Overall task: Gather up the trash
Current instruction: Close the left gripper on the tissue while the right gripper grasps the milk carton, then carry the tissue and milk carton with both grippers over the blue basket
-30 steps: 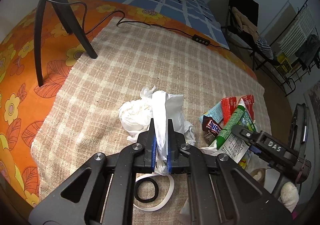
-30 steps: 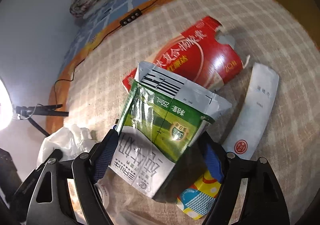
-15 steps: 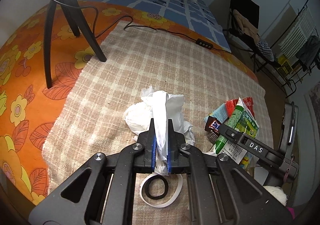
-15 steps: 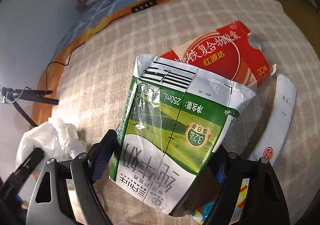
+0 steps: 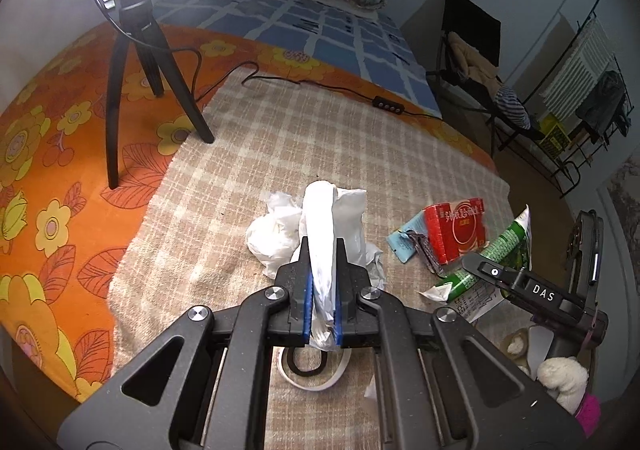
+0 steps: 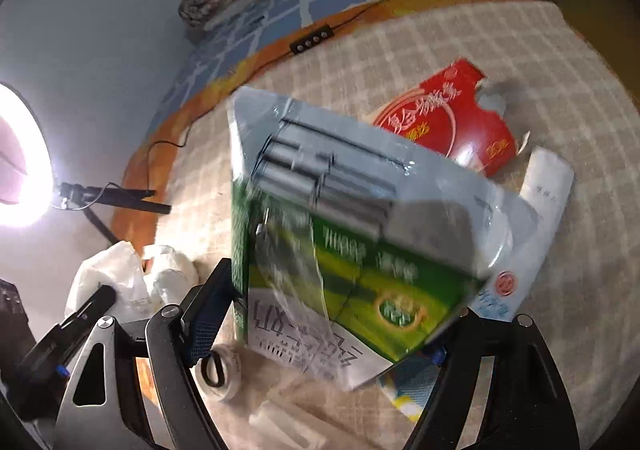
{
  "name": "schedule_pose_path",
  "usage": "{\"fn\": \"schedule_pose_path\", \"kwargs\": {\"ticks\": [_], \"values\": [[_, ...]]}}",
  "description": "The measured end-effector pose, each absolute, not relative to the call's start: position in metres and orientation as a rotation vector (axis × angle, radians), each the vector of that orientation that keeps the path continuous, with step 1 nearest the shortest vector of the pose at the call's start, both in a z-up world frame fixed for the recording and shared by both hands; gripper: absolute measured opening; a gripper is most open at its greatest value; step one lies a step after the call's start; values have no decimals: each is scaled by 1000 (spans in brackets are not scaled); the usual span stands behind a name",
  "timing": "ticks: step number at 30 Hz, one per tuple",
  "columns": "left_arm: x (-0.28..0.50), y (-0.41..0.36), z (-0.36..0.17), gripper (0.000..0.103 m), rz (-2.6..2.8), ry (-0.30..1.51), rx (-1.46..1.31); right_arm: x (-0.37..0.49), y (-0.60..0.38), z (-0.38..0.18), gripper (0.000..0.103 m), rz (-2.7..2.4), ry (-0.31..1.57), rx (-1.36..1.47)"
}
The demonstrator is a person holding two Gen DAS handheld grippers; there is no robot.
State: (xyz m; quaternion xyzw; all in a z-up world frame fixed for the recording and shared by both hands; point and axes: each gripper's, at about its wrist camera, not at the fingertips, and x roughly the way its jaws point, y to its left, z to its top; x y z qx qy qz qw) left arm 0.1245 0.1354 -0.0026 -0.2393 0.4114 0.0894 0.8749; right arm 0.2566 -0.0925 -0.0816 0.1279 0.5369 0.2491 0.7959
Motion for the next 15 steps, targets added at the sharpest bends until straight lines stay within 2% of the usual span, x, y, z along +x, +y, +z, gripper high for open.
{"fn": "schedule_pose_path", "kwargs": {"ticks": [15], "values": [[98, 113, 29, 5, 92, 799, -487, 228, -131, -49, 74, 633, 1052, 286]]}}
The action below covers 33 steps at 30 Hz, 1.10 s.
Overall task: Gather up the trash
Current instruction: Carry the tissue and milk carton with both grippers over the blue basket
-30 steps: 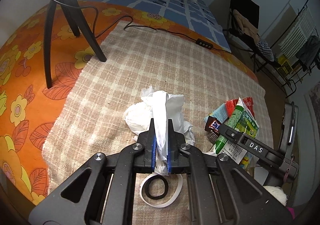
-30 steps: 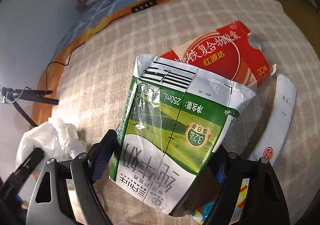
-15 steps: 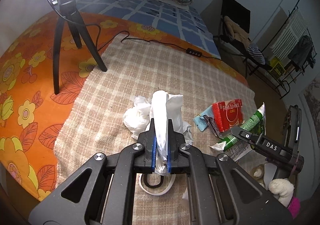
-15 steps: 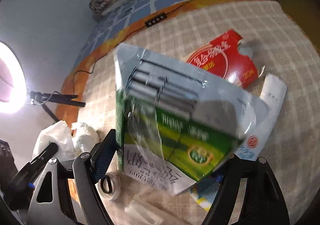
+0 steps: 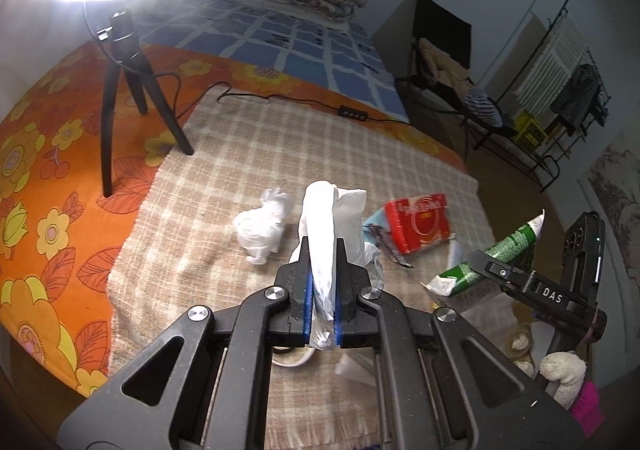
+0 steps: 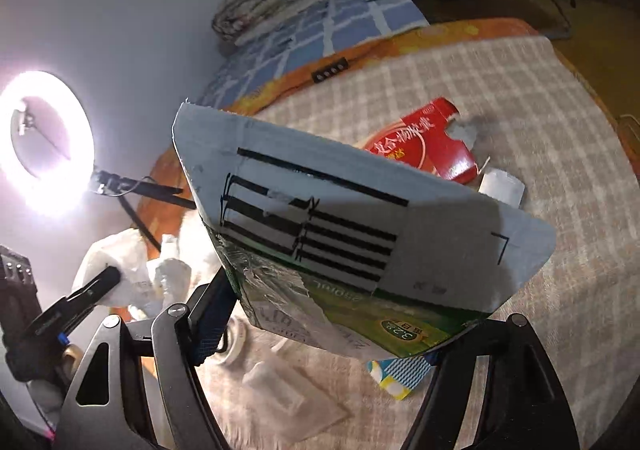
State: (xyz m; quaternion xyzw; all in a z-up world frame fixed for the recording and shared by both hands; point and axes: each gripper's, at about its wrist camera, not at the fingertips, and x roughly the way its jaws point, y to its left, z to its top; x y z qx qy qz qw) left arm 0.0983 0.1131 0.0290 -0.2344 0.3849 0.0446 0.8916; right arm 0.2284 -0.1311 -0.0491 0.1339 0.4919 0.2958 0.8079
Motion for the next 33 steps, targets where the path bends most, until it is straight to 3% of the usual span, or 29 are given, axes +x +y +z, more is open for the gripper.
{"fn": "schedule_pose_path", "kwargs": {"ticks": [17, 33], "values": [[34, 69, 41, 5, -59, 815, -457, 186, -145, -20, 74, 729, 1011, 140], [-39, -26, -30, 5, -199, 1027, -363, 88, -184, -53, 74, 815, 1119, 13]]}}
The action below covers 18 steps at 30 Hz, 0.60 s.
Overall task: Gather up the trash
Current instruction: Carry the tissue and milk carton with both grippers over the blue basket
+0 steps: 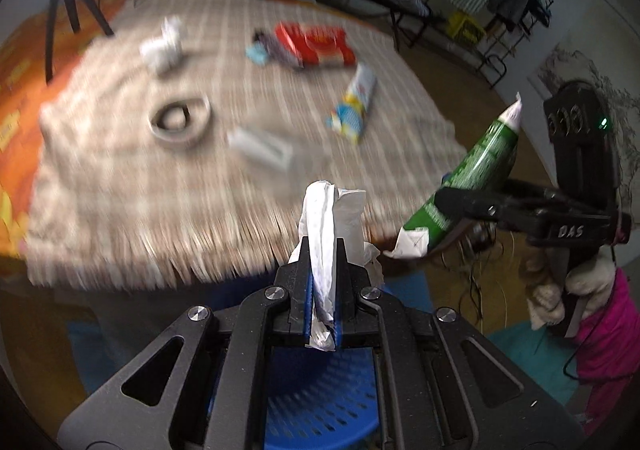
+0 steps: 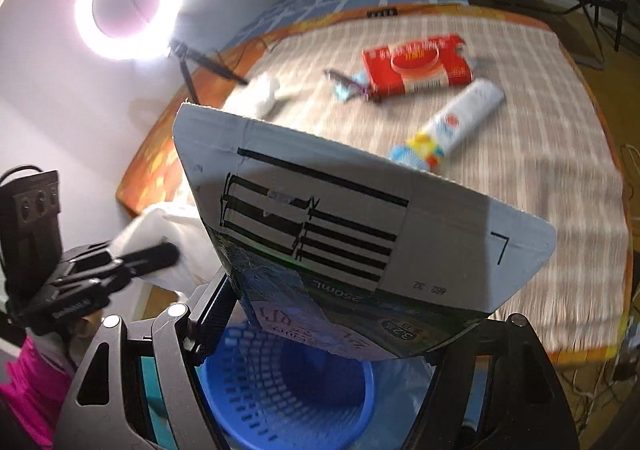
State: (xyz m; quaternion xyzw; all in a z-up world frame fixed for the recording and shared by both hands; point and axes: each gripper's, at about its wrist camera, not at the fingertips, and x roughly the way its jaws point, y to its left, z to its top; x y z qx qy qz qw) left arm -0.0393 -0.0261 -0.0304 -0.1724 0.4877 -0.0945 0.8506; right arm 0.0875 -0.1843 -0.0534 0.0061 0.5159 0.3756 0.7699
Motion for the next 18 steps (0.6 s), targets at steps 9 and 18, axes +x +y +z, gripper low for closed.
{"fn": "schedule_pose_path", "kwargs": {"ticks": [9, 18], "values": [[-68, -58, -70, 5, -257, 1145, -364, 49, -197, -88, 74, 842, 1217, -27], [-79, -60, -93, 43, -281, 1221, -368, 24, -195, -115, 74, 866, 1290, -110]]}}
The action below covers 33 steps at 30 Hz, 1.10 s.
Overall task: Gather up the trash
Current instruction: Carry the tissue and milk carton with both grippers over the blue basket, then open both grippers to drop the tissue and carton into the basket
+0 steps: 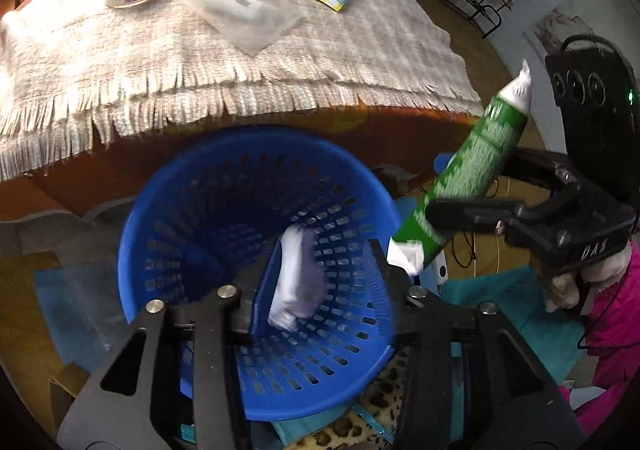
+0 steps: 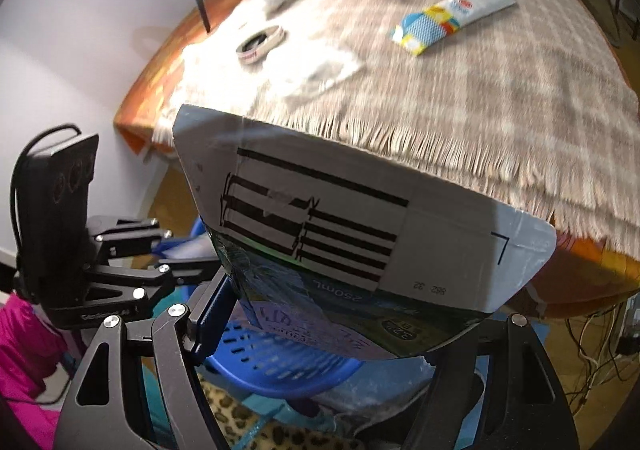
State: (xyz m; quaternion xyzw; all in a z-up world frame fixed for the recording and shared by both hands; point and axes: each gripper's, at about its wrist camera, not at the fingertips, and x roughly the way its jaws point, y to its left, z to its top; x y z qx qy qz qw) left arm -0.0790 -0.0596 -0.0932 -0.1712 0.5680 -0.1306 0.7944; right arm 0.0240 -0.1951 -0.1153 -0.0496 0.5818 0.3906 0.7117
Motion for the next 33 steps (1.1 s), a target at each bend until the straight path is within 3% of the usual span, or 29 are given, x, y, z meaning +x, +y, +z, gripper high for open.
{"fn": "schedule_pose_path", "kwargs": {"ticks": [24, 33], "values": [[-71, 29, -47, 43, -95, 1022, -531, -43, -113, -196, 75, 999, 1456, -432], [-70, 29, -45, 43, -89, 1009, -519, -38, -114, -193, 75, 985, 1443, -405]]}}
